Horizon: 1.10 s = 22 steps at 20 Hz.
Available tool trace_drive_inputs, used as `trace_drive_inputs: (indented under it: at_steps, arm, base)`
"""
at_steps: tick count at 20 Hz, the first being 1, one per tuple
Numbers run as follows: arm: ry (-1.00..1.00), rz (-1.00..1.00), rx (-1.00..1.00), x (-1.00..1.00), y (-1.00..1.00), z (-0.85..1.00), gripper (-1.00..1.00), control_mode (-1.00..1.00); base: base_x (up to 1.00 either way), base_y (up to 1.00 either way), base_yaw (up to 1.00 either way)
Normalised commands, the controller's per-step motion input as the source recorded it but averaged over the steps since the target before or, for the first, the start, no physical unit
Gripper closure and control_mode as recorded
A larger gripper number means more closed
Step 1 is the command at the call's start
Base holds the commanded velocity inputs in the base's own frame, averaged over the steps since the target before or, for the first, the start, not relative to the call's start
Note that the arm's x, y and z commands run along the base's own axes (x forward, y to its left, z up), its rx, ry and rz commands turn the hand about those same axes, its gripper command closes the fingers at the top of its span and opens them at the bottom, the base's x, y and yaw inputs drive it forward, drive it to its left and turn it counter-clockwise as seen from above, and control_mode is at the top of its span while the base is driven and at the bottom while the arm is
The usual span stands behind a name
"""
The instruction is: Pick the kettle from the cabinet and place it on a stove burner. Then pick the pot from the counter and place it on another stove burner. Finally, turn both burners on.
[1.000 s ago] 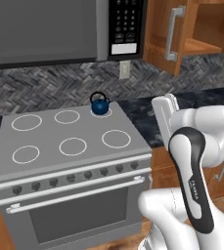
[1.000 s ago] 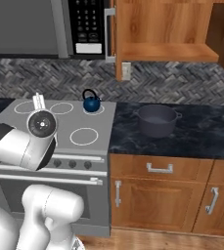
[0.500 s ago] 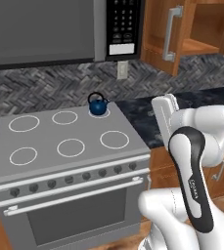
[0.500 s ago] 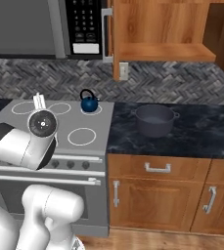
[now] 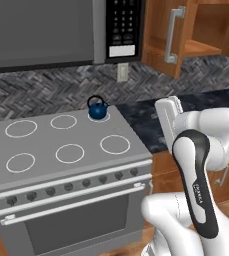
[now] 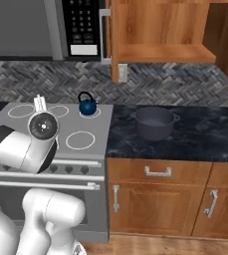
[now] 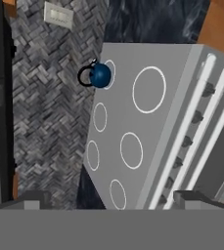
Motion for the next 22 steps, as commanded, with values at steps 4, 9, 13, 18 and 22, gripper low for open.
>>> trace_drive_inputs:
  at_steps: [4,9,13,18,22]
  arm:
    - [0.0,0.0,0.0,0.0,0.0,0.0,-1.0,1.0]
    - [0.0,0.0,0.0,0.0,0.0,0.0,-1.0,1.0]
    - [0.0,0.0,0.0,0.0,0.0,0.0,-1.0,1.0]
    - [0.0,0.0,0.0,0.0,0.0,0.0,-1.0,1.0]
    - [0.0,0.0,0.0,0.0,0.0,0.0,-1.0,1.0]
  base:
    - [0.33,0.23,0.0]
    - [0.2,0.07,0.0]
    - [-0.02,-0.77,0.0]
    - [-0.01,-0.84,-0.04]
    - [-0.02,-0.79,-0.01]
